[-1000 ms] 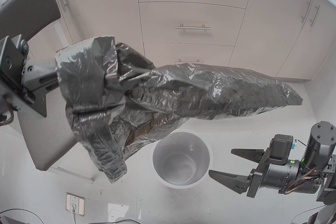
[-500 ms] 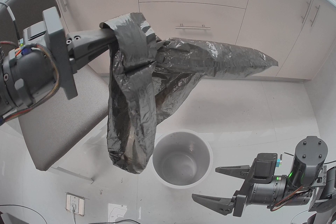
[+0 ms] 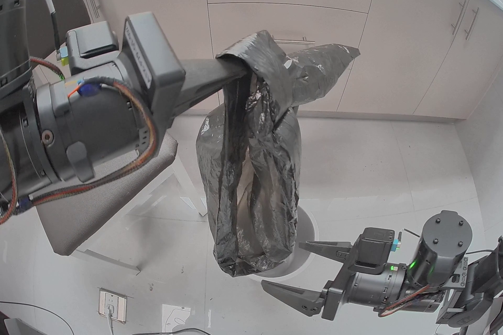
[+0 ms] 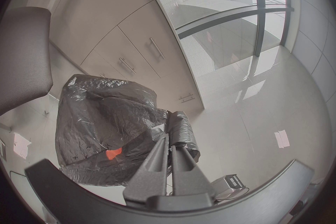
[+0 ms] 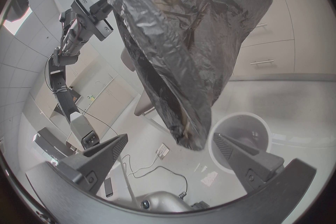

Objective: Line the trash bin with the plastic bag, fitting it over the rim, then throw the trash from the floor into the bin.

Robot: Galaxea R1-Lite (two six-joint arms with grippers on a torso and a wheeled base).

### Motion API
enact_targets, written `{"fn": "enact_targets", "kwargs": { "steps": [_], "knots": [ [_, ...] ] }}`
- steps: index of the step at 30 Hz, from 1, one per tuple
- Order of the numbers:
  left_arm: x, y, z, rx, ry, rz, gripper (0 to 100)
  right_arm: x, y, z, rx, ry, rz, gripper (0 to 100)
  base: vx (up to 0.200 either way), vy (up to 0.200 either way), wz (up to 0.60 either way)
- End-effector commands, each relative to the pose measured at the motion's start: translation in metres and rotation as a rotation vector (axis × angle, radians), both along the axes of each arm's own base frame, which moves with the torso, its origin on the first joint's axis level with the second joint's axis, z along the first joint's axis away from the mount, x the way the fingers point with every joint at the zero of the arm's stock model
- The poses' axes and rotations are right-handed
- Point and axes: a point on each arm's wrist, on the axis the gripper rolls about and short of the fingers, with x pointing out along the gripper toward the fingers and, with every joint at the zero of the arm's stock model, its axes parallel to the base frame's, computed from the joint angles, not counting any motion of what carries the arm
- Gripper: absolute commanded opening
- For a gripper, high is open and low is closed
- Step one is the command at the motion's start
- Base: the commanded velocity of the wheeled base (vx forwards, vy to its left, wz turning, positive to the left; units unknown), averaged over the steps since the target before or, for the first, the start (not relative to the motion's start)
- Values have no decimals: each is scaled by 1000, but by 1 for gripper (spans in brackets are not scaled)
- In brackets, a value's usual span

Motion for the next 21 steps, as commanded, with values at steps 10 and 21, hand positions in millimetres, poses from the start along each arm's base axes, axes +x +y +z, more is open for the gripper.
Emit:
{"fn": "enact_targets", "kwargs": {
  "steps": [10, 21],
  "knots": [
    [-5, -3, -1, 14, -7, -18, 0, 32, 26, -52, -33, -12, -149, 100, 0, 0, 0],
    [-4, -3, -1, 13, -6, -17, 0, 56, 27, -69, -38, -14, -280, 100, 0, 0, 0]
  ]
}}
